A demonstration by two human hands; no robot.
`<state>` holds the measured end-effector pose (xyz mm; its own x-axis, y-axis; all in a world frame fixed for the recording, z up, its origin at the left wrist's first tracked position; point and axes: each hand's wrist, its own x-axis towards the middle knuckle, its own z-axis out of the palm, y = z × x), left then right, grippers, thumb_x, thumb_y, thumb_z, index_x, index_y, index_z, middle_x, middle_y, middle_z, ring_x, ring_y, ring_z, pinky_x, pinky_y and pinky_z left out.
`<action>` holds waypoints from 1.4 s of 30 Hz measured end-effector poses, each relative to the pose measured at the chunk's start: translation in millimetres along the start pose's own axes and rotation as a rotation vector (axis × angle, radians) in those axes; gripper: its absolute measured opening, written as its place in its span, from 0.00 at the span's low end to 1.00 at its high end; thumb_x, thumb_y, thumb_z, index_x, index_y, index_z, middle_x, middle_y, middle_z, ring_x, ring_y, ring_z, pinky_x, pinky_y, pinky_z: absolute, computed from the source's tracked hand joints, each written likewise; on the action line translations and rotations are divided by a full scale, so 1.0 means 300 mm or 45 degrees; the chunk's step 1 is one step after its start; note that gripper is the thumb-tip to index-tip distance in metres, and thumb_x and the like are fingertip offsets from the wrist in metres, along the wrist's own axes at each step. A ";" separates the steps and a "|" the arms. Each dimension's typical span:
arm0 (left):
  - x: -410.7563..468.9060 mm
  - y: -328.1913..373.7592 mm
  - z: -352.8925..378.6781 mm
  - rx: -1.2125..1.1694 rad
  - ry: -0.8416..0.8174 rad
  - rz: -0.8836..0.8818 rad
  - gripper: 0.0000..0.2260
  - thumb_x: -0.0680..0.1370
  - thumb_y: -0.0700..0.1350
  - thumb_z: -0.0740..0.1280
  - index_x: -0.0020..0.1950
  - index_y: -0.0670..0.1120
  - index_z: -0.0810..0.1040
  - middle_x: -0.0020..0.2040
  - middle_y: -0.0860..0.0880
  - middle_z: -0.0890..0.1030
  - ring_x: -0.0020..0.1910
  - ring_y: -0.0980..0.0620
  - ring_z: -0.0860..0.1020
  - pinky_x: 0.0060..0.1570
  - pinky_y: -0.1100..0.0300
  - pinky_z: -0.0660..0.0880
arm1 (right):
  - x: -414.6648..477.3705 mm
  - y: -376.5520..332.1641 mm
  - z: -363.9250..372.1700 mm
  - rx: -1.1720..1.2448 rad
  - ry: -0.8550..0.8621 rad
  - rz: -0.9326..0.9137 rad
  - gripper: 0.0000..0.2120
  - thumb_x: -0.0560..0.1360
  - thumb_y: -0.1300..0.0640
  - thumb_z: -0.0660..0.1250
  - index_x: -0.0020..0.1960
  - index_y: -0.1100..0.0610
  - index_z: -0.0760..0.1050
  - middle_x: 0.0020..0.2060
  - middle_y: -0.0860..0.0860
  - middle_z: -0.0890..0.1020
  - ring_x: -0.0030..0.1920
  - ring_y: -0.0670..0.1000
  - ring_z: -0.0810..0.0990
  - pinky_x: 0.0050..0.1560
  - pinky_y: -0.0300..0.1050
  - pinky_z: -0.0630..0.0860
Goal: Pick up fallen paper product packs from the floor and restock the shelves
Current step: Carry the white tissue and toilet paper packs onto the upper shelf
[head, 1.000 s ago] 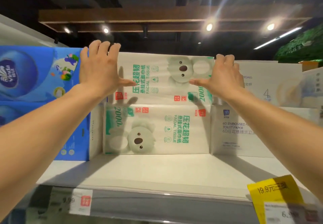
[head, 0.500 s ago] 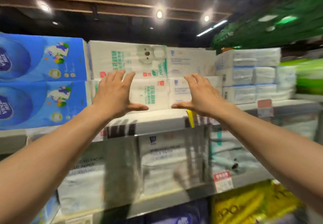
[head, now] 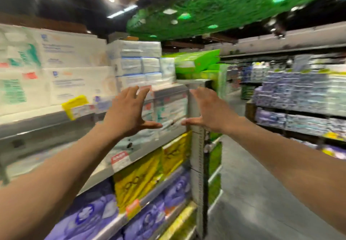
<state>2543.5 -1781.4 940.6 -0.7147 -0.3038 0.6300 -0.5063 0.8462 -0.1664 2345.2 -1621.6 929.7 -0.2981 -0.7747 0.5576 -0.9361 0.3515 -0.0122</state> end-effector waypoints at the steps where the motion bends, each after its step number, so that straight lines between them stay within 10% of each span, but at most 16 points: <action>1: 0.051 0.099 0.040 -0.032 -0.012 0.042 0.57 0.59 0.82 0.58 0.75 0.42 0.68 0.70 0.37 0.73 0.68 0.36 0.72 0.67 0.42 0.70 | -0.052 0.104 -0.015 -0.039 -0.027 0.053 0.54 0.67 0.27 0.69 0.80 0.57 0.56 0.77 0.59 0.62 0.76 0.62 0.62 0.73 0.64 0.66; 15: 0.643 1.466 0.549 -0.551 -0.204 0.392 0.58 0.59 0.81 0.60 0.81 0.49 0.57 0.79 0.43 0.62 0.78 0.42 0.60 0.76 0.45 0.61 | -0.633 1.431 -0.213 -0.387 -0.408 0.675 0.54 0.71 0.27 0.65 0.83 0.54 0.47 0.82 0.56 0.50 0.81 0.60 0.50 0.77 0.65 0.60; 42: 1.962 3.778 1.661 -0.860 -0.390 1.324 0.56 0.64 0.79 0.63 0.82 0.48 0.54 0.79 0.42 0.63 0.76 0.41 0.64 0.74 0.45 0.65 | -1.111 3.718 -0.003 -0.447 -0.414 1.656 0.53 0.70 0.25 0.64 0.83 0.53 0.48 0.81 0.55 0.54 0.80 0.59 0.54 0.75 0.64 0.63</action>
<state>1308.6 -1219.2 744.8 -0.7519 0.6212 0.2208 0.6369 0.7710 -0.0002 1400.5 -971.0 731.1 -0.9863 0.1388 0.0896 0.1261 0.9829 -0.1343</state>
